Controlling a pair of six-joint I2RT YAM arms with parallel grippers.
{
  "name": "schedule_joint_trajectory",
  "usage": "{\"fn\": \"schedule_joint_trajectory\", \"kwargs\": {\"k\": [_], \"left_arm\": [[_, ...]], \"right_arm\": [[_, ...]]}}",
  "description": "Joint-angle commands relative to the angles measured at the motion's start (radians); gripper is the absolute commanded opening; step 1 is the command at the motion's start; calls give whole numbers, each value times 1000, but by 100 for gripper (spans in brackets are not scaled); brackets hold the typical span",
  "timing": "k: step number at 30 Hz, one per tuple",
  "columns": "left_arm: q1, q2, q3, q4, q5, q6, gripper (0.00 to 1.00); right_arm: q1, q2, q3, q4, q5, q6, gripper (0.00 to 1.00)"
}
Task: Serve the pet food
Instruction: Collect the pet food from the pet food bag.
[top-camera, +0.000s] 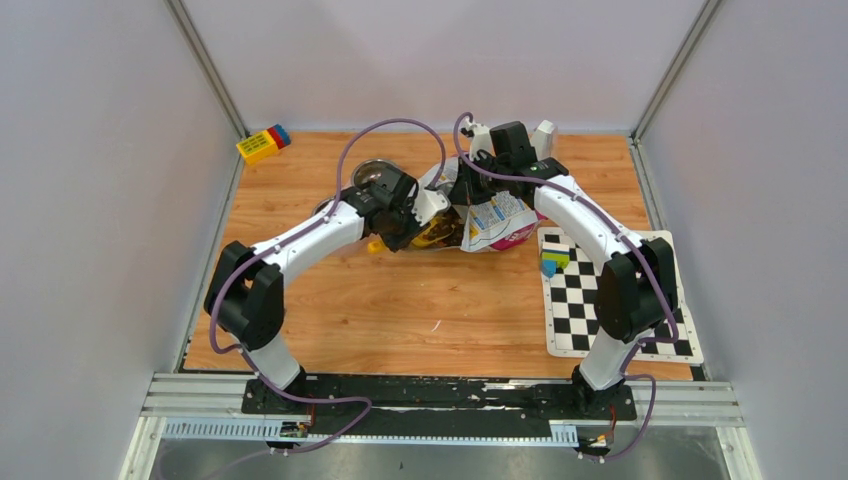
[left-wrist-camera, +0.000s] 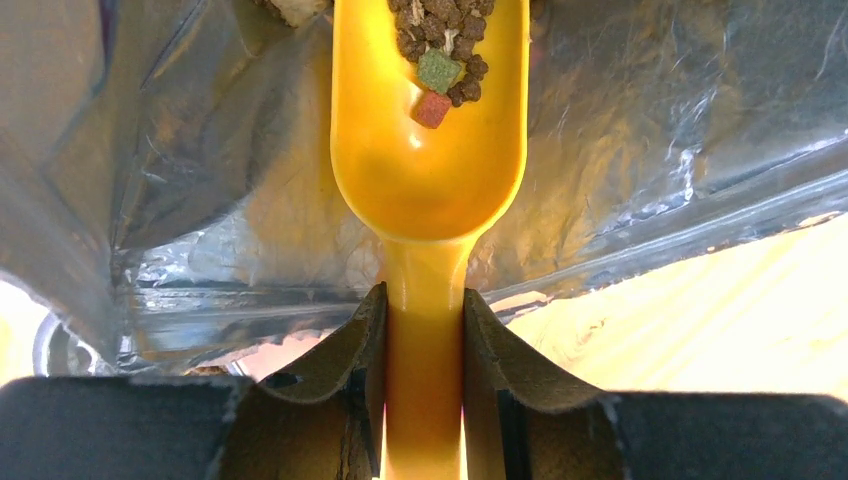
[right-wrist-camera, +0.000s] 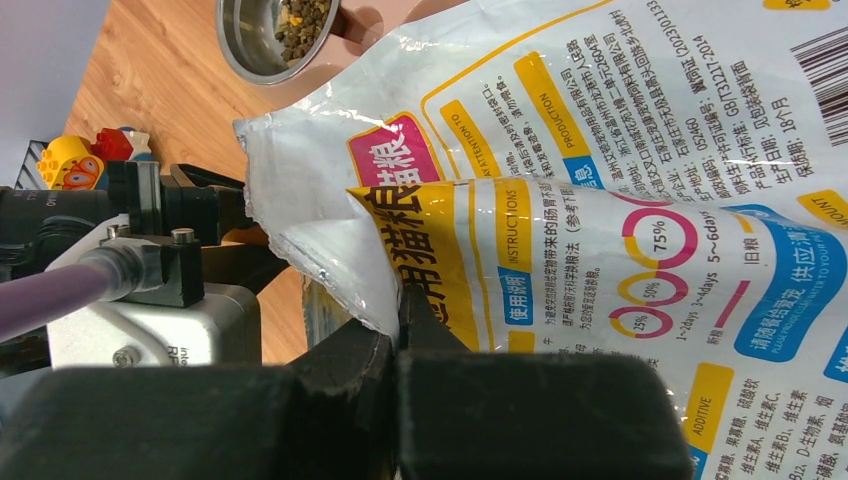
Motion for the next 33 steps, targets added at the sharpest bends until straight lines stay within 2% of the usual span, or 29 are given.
{"fn": "schedule_joint_trajectory", "kwargs": {"k": [1,14,19,24,28,33], "left_arm": [[8,-24,49,-89,-85,26,0],[-37,168,187,-120,-137,-36,0],[-37,225,210,-68,-141,-84,0],[-37,228,142,54,-118,-142,0],[-23,194,27,229,-103,-177,0],[7,154,-103,406,-45,-209,0]], "right_arm": [[-3,-57,13,17,-26,9,0],[-2,-51,12,15,-24,6,0],[-3,-53,12,14,-23,4,0],[-5,-52,10,15,-18,3,0],[-18,-42,13,15,-13,15,0],[-73,-14,25,16,-83,51,0]]}}
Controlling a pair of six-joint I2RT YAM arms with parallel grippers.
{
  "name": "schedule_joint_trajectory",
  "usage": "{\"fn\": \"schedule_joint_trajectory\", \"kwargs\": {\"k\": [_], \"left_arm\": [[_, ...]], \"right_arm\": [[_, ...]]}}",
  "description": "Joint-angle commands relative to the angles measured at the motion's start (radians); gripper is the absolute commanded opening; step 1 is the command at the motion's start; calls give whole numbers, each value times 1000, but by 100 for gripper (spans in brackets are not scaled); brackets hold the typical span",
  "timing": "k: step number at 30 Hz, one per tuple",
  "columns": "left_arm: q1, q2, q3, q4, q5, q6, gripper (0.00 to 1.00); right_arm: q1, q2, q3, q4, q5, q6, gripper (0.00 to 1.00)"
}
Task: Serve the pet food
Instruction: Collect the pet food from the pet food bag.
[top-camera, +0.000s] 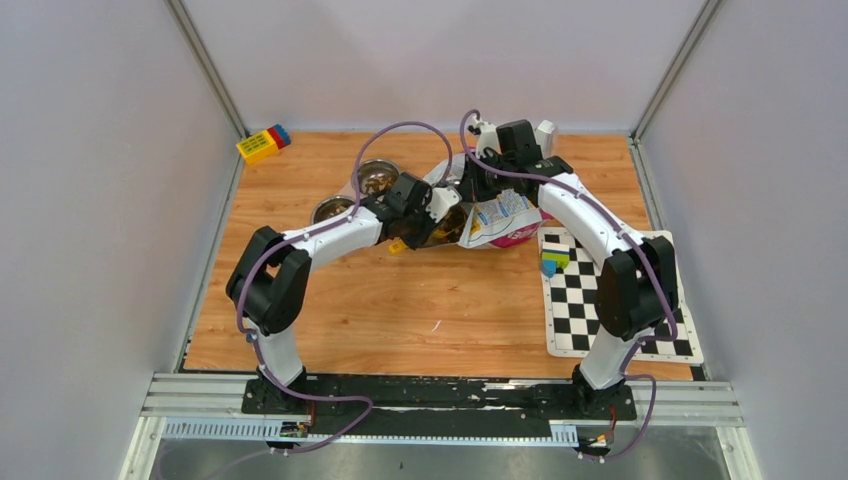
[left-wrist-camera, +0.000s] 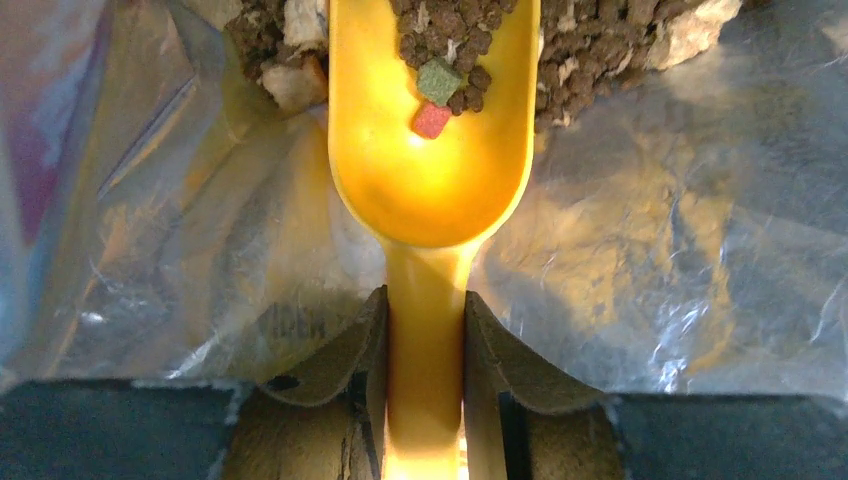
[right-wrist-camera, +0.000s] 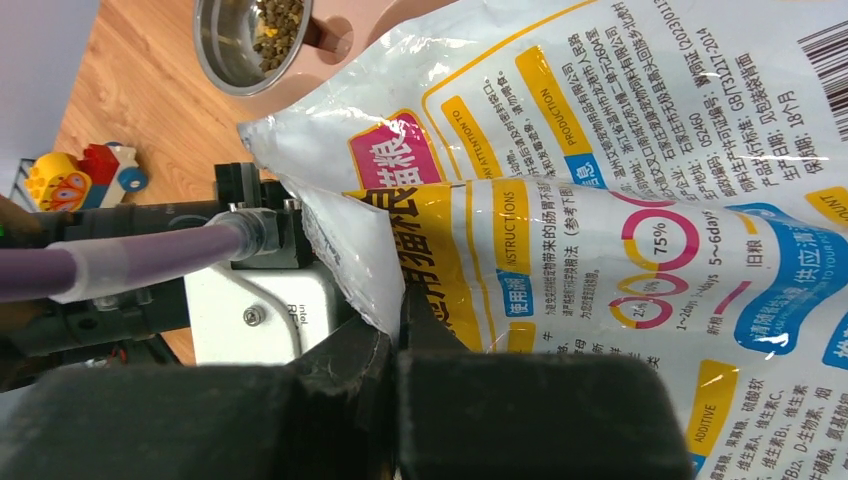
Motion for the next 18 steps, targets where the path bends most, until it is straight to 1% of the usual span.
{"fn": "schedule_joint_trajectory", "kwargs": {"k": [1,8,13,18], "left_arm": [[39,12,-115,210,-7,-91,0],[48,24,-173,336,37,-163,0],[63,-45,-250,473,72,-206,0],[73,-113,-286,504,94,-227,0]], "right_arm": [[-56,-17,25,18,-114,62,0],[-75,-22,35,18,-142,70,0],[-79,-21,36,18,-141,72,0],[-85,-26,37,17,-143,73,0]]}}
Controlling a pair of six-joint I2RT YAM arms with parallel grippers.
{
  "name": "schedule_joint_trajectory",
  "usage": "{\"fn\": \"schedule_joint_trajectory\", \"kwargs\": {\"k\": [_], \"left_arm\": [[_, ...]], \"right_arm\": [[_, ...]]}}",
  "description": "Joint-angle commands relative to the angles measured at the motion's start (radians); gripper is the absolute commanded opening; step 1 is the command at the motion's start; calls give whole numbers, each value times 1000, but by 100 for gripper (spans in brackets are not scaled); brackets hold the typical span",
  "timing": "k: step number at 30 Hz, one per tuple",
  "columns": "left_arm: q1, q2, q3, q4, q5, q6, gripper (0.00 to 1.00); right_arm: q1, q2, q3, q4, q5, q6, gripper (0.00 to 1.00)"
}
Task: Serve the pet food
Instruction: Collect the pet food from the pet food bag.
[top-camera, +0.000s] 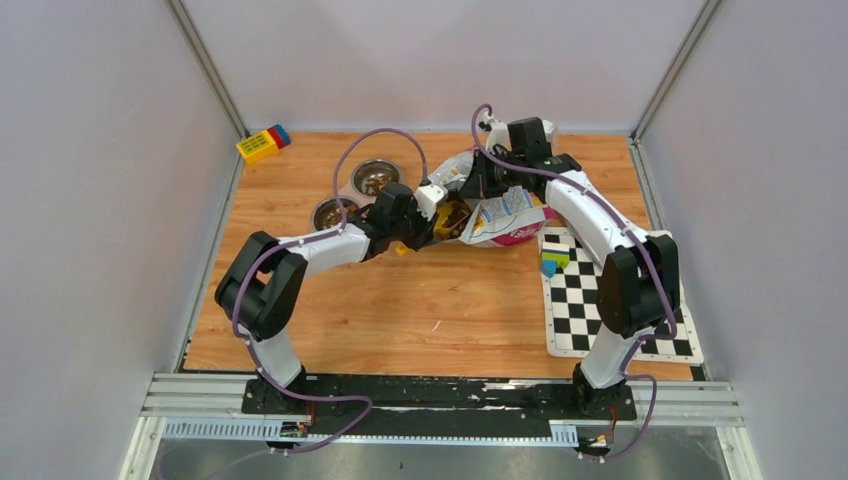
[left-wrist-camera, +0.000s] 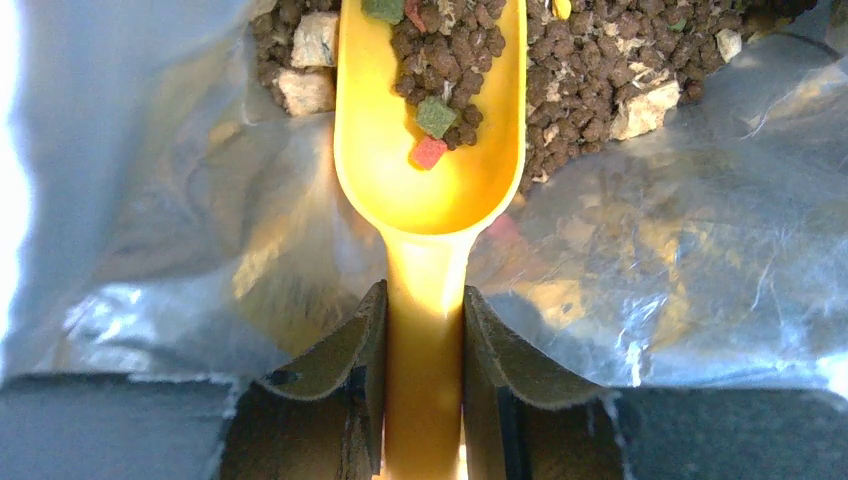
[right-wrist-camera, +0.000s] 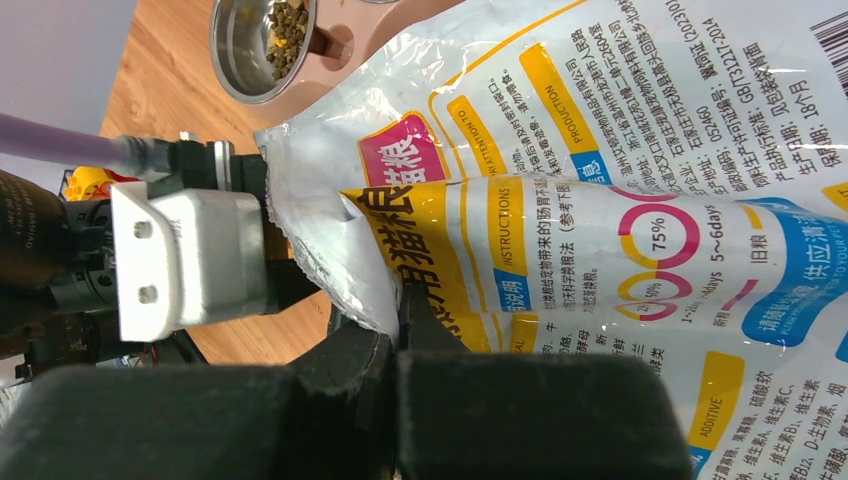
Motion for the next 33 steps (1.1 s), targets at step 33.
{"fn": "schedule_joint_trajectory", "kwargs": {"k": [33], "left_arm": [[64,-320,-223,181,239,106,0]], "right_arm": [[-60,-60,32,13,-130,37,0]]}}
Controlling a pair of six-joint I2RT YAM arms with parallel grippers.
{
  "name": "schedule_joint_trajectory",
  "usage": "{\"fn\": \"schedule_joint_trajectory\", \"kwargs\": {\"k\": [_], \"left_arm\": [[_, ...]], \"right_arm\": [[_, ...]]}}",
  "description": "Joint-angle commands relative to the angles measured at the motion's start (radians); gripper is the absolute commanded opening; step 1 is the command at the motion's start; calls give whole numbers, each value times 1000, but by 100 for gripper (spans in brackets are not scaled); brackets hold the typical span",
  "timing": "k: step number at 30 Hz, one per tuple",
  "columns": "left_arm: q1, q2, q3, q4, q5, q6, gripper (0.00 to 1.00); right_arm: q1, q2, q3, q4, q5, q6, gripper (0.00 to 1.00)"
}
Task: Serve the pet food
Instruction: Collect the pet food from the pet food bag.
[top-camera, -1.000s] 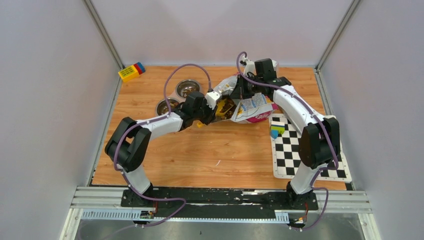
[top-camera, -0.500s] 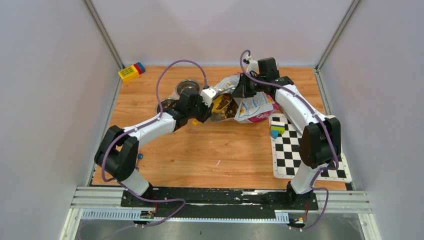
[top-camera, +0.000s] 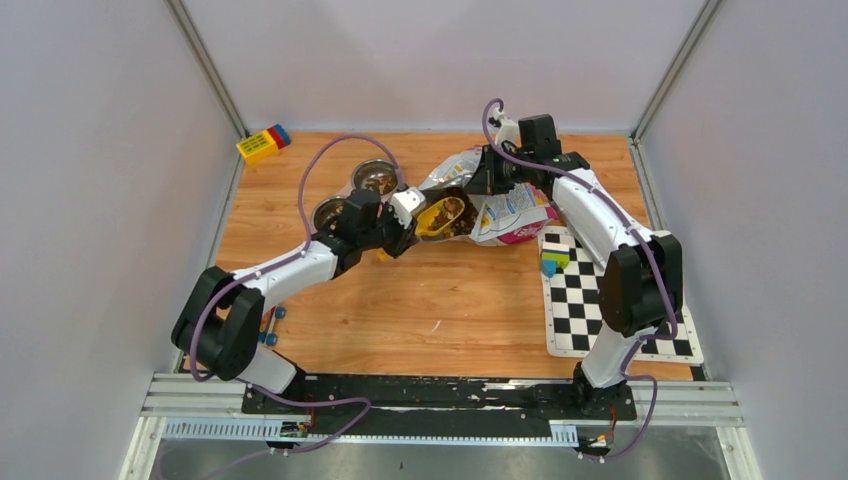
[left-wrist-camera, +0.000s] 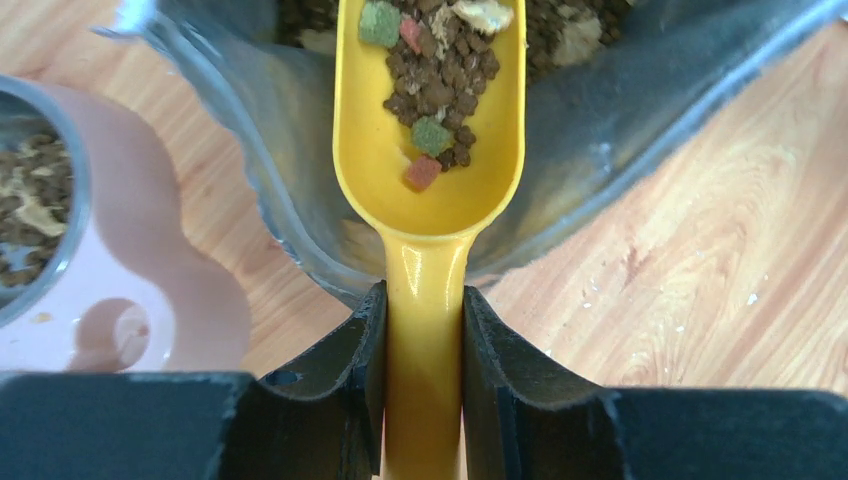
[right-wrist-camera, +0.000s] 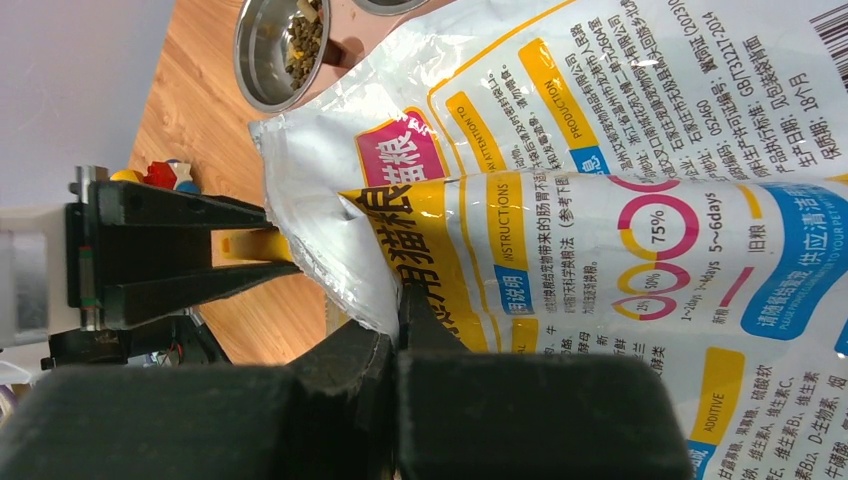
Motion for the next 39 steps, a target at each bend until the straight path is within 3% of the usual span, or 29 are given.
{"fn": "schedule_joint_trajectory", "kwargs": {"k": [1,10,16,18,20,32,39], "left_arm": [[7,-30,-53,196,177,51,0],[18,19,-62,283,295,18,0],[15,10,3,115,277,143,0],[31,-17,0,108,299,143,0],[33,-37,16,80,237,148,0],[62,-80,150,-259,103,224,0],[61,-133,155,-324,133,253,0]], "right_arm": [[-10,-57,33,0,-62,16,0],[-10,-69,25,2,-59,13,0],[-10,-68,24,2,-60,13,0],[-11,-69,23,2,-61,13,0],[-9,-71,23,1,-56,12,0],[-8,-72,20,2,-58,12,0],[-9,-81,16,4,-54,10,0]]}}
